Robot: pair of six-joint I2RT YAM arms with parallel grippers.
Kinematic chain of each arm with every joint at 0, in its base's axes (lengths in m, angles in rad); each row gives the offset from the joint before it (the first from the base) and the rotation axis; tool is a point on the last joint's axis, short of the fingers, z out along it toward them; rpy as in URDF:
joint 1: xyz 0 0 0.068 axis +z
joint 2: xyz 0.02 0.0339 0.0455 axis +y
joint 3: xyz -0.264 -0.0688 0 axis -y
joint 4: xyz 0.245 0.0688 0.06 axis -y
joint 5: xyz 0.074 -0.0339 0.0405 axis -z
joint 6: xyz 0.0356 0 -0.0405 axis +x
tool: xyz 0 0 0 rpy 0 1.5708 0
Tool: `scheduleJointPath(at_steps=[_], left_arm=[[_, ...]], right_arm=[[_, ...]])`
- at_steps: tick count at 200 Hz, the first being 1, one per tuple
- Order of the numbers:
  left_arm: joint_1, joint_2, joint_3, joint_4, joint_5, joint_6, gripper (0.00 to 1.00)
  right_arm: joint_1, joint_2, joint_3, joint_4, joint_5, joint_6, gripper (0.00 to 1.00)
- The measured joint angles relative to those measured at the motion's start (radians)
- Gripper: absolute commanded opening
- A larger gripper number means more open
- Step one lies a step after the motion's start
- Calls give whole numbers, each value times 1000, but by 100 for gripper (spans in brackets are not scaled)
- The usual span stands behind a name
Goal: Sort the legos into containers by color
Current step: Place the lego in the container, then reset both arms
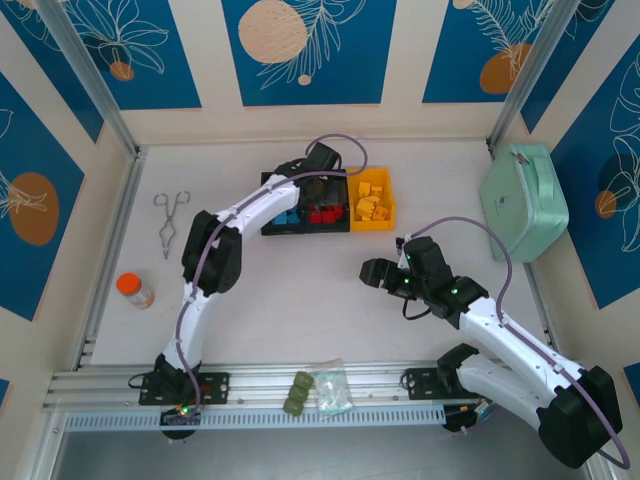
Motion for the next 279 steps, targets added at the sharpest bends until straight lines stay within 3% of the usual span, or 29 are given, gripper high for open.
scheduleJointPath(at_steps=[88, 167, 181, 184, 186, 191, 247, 279], left_arm=[[0, -366, -412, 145, 9, 45, 66], [10, -632, -792, 231, -35, 85, 82], [28, -700, -846, 239, -49, 93, 87], [33, -715, -856, 240, -51, 97, 88], [37, -724, -865, 243, -52, 95, 90], [47, -751, -884, 245, -58, 100, 100], [193, -964, -1030, 230, -134, 97, 99], [261, -1023, -1070, 230, -234, 142, 99]], right_arm=[[-3, 47, 56, 0, 11, -46, 76], [-75, 166, 203, -6, 37, -161, 86], [-95, 176, 218, -3, 39, -179, 89], [-98, 179, 220, -3, 40, -183, 99], [-101, 180, 222, -3, 40, -185, 100], [-107, 185, 226, -2, 40, -186, 99], [-169, 231, 271, -1, 75, -248, 99], [-198, 265, 314, 4, 248, -284, 99]])
